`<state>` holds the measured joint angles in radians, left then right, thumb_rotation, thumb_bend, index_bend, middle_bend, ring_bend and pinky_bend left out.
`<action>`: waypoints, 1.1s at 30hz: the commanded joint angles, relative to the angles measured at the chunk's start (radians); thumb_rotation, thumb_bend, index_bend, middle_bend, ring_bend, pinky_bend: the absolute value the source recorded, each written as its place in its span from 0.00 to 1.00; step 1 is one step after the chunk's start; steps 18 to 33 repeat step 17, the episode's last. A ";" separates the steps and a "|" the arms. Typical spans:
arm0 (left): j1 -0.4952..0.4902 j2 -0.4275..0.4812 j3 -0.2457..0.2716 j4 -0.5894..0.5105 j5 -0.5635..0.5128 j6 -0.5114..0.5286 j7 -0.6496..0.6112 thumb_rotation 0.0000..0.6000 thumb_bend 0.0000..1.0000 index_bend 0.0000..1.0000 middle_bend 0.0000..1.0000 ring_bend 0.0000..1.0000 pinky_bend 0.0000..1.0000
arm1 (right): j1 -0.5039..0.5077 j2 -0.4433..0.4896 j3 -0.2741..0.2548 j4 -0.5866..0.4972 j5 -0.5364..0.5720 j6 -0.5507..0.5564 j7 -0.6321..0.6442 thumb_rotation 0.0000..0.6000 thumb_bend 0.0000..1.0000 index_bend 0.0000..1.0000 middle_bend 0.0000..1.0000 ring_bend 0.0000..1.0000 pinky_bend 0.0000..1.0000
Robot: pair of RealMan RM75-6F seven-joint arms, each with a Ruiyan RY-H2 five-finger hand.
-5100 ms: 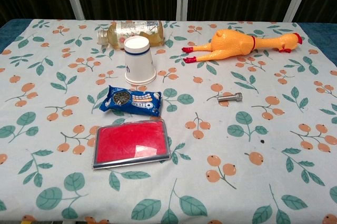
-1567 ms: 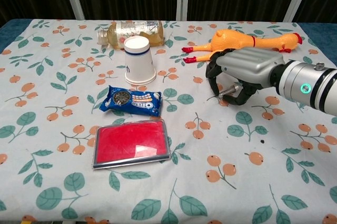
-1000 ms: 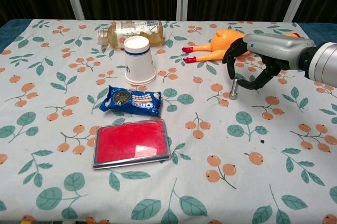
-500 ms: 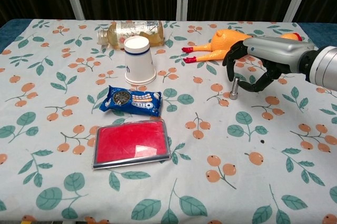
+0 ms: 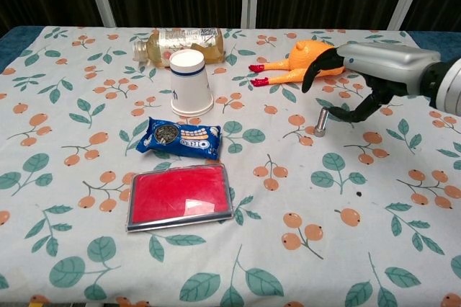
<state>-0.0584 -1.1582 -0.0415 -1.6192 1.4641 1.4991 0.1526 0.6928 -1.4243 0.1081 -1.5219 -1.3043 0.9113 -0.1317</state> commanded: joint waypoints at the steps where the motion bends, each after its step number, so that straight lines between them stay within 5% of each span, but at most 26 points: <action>1: -0.001 -0.003 -0.003 0.005 0.003 0.006 -0.006 1.00 0.00 0.18 0.12 0.00 0.00 | -0.064 0.096 -0.022 -0.078 -0.055 0.107 -0.009 1.00 0.37 0.23 0.16 0.00 0.00; 13: -0.007 -0.020 -0.019 0.022 0.010 0.024 -0.013 1.00 0.00 0.18 0.12 0.00 0.00 | -0.427 0.309 -0.117 -0.145 -0.157 0.602 0.078 1.00 0.38 0.15 0.15 0.00 0.00; 33: -0.008 -0.019 -0.018 0.016 0.012 0.024 -0.012 1.00 0.00 0.18 0.12 0.00 0.00 | -0.488 0.341 -0.147 -0.159 -0.176 0.637 0.129 1.00 0.38 0.14 0.15 0.00 0.00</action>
